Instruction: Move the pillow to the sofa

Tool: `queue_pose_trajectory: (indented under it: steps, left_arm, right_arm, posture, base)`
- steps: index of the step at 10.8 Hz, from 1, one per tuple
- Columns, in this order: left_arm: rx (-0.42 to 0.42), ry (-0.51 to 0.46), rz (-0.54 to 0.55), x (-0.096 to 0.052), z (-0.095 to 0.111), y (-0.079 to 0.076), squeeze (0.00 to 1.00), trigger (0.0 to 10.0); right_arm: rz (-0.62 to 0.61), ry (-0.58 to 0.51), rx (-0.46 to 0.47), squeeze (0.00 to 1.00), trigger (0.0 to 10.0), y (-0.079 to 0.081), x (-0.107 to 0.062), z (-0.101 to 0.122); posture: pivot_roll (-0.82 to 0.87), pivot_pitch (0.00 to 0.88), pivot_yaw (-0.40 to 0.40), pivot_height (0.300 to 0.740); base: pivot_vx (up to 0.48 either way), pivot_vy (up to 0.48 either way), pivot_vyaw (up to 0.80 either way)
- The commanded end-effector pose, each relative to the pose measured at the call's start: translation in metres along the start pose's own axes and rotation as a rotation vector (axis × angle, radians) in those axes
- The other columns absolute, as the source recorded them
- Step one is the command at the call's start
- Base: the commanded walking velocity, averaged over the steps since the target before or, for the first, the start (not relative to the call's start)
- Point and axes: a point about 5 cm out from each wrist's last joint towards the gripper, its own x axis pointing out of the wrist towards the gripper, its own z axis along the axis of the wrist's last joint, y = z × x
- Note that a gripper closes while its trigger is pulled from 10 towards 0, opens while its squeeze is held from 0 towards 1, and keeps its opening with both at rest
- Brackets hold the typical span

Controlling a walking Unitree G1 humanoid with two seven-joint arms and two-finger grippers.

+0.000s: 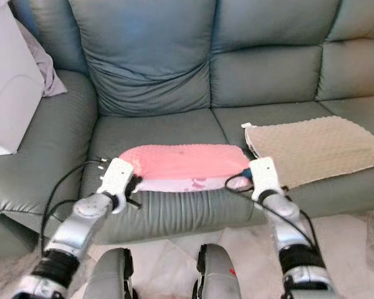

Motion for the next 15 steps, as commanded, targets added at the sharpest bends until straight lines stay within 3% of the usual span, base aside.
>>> queue_pose_trajectory:
  steps: [1, 4, 7, 14, 15]
  left_arm:
    - [0.006, 0.036, 0.07, -0.004, -0.005, 0.011, 0.0, 10.0]
    - [-0.082, -0.08, 0.071, -0.003, 0.014, 0.011, 0.0, 10.0]
    - [-0.108, -0.075, 0.079, -0.004, 0.014, 0.01, 0.0, 10.0]
    - [-0.107, -0.073, 0.046, -0.002, 0.015, 0.004, 0.0, 10.0]
    - [-0.125, -0.082, 0.054, -0.002, 0.015, 0.008, 0.0, 10.0]
  right_arm:
    - [-0.086, -0.003, 0.024, 0.0, 10.0, -0.023, -0.004, 0.001]
    - [-0.052, -0.153, 0.023, 0.0, 10.0, -0.015, 0.001, 0.026]
    - [0.022, -0.205, -0.014, 0.0, 10.0, 0.002, 0.001, 0.028]
    - [0.019, -0.221, -0.012, 0.0, 10.0, 0.005, 0.001, 0.026]
    - [0.036, -0.229, -0.007, 0.0, 10.0, 0.013, 0.001, 0.026]
  posture:
    - [0.0, 0.039, -0.01, 0.63]
    - [0.0, 0.037, -0.014, 0.63]
    - [0.0, 0.037, -0.018, 0.63]
    - [-0.01, 0.028, -0.017, 0.63]
    - [-0.01, 0.027, -0.018, 0.63]
  base:
    - [0.0, 0.0, 0.0]
    - [0.0, 0.0, 0.0]
    - [0.0, 0.0, 0.0]
    - [0.0, 0.0, 0.27]
    - [0.311, 0.0, 0.0]
